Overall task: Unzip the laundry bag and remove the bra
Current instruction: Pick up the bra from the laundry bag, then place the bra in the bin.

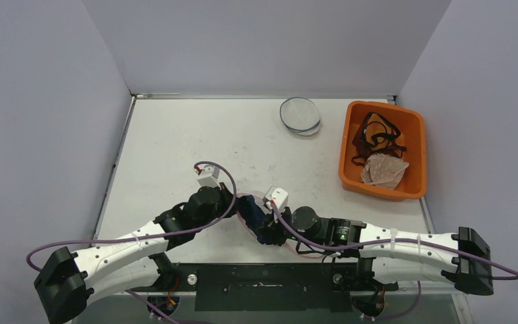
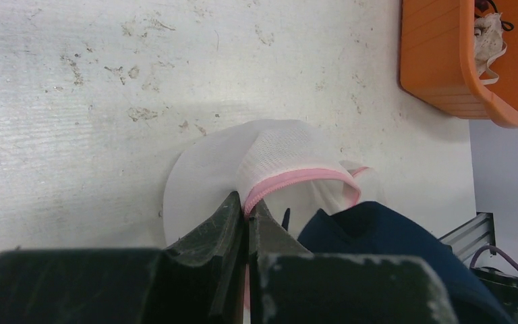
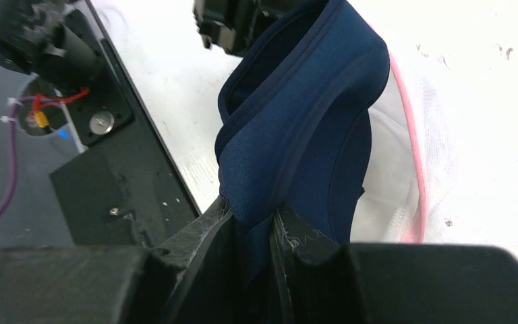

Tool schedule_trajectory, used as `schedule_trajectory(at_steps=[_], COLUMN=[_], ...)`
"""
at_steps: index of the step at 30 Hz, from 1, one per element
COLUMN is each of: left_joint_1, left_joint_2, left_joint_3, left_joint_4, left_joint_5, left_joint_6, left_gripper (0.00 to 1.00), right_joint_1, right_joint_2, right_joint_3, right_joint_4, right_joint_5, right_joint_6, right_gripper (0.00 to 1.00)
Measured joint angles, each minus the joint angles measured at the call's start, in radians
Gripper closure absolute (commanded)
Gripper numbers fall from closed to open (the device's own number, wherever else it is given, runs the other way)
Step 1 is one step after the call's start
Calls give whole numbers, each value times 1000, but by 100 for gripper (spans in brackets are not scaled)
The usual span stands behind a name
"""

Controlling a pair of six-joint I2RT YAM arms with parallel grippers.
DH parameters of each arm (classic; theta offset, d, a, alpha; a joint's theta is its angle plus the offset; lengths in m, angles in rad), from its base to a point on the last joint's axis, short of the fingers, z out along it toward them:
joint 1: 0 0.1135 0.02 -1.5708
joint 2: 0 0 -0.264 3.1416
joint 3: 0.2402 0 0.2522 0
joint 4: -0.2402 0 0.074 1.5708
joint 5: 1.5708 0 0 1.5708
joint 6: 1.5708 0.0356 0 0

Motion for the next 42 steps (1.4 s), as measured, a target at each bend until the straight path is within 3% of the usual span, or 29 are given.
schedule_trajectory(at_steps=[10,20,26,35,39,42], left_joint_1=[2,5,6,6,6,6], left_joint_2=[-1,-40,-89,-145,-164,-174], left_joint_3=[-26,-79,-106,-131,-134,-137], left_joint_4=[8,7,7,-2,-2,-6], left_joint_5=[0,5,8,12,16,16], left_joint_6=[-13,-35,-53,-76,-77,-79], left_gripper=[100,100,100,97,92,90], right_joint_1=[-1,-2,-2,-18,-136,-382], right_joint_2=[-161,-244,-241,-119,-81,-62], right_joint_3=[67,249,376,507,506,507], right_joint_4=[-67,-162,-238,-383,-400,-399], right_joint_5=[-14,99,320,913,996,931], right_joint_6=[-20,-79,-108,-56,-56,-47], right_gripper=[95,95,95,95,95,95])
